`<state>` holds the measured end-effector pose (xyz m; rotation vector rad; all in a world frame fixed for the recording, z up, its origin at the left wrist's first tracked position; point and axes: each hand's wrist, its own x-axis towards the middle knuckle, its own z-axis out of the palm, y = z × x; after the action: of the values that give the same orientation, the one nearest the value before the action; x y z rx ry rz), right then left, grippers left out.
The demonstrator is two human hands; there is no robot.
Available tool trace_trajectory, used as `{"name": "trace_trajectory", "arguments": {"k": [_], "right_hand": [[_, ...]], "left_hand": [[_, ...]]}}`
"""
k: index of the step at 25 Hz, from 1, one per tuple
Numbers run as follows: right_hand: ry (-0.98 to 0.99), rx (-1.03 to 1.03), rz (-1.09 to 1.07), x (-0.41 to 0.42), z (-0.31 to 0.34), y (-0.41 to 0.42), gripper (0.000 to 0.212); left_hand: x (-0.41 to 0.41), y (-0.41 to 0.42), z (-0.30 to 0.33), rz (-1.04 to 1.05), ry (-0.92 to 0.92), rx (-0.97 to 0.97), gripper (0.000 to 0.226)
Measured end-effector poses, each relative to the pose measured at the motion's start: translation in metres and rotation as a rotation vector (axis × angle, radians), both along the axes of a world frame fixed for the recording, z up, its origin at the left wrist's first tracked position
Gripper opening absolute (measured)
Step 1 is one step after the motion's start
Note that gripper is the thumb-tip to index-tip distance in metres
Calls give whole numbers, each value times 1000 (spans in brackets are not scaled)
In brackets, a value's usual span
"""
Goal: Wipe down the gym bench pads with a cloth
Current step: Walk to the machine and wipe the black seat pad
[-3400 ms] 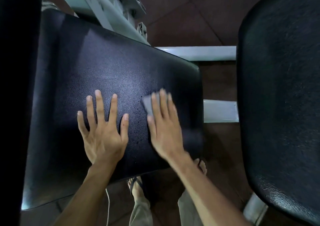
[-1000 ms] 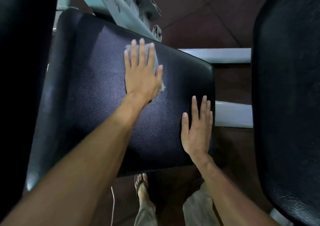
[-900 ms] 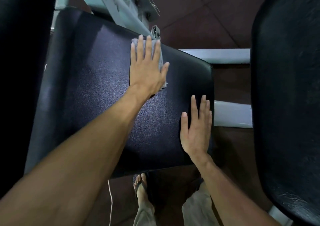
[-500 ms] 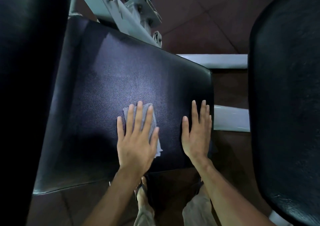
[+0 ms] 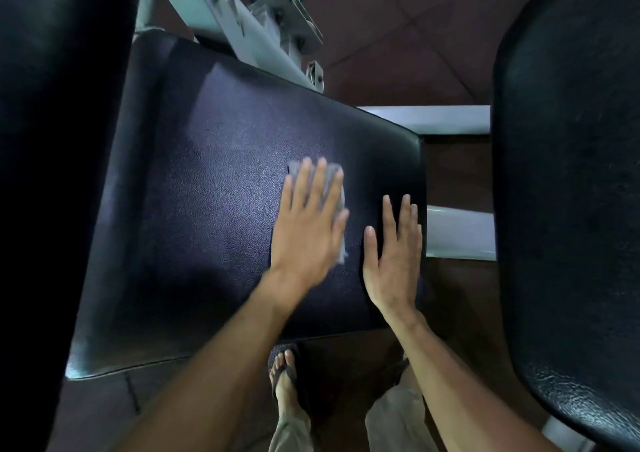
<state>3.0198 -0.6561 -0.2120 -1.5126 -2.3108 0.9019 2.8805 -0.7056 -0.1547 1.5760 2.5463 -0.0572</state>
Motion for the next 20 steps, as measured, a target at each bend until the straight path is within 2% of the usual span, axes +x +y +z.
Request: {"name": "trace_trajectory", "arguments": {"k": [4, 6, 8, 11, 14, 17, 20], "right_hand": [[252, -189, 13, 18, 6, 2, 56], [318, -204, 0, 25, 21, -12, 56], [332, -157, 35, 15, 37, -36, 57], [168, -121, 114, -24, 44, -71, 63], [-30, -15, 82, -39, 36, -86, 65], [-112, 1, 113, -9, 28, -87, 67], [-122, -86, -47, 8, 21, -54, 69]], "left_hand": [[58, -55, -1, -75, -29, -39, 58], [45, -57, 7, -44, -62, 16, 57], [9, -51, 23, 80, -23, 86, 57], [-40, -48, 32, 219, 20, 62, 58], [-39, -49, 22, 210, 112, -15, 61], [-37, -48, 21, 222, 126, -19, 62], [-39, -46, 19, 236, 128, 4, 63]]}}
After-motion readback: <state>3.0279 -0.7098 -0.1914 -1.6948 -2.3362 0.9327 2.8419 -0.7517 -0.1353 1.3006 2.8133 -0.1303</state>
